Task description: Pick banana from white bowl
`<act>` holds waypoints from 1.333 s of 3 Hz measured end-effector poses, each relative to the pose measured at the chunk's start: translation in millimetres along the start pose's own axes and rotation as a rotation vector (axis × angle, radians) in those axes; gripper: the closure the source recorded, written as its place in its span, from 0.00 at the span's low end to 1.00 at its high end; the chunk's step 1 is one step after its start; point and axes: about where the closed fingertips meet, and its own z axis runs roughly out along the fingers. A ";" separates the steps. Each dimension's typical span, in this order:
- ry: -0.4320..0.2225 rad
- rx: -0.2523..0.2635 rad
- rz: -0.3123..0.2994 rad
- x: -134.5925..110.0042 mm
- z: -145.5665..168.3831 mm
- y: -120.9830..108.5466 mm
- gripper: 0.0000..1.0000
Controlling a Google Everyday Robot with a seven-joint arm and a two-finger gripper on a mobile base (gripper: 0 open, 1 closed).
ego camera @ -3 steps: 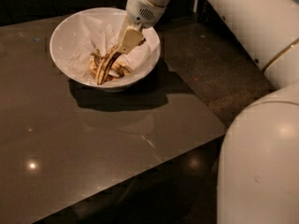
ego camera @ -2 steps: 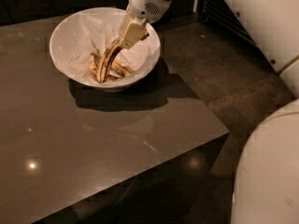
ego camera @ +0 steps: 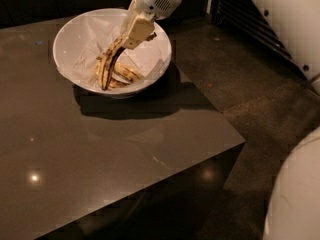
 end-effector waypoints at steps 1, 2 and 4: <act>-0.083 0.039 0.017 -12.5 -21.0 13.5 1.00; -0.130 0.063 0.038 -14.6 -38.1 23.2 1.00; -0.149 0.069 0.074 -15.2 -44.6 43.8 1.00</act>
Offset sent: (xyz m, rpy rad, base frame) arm -0.0473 -0.0265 0.0461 0.2073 -0.0327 -0.0532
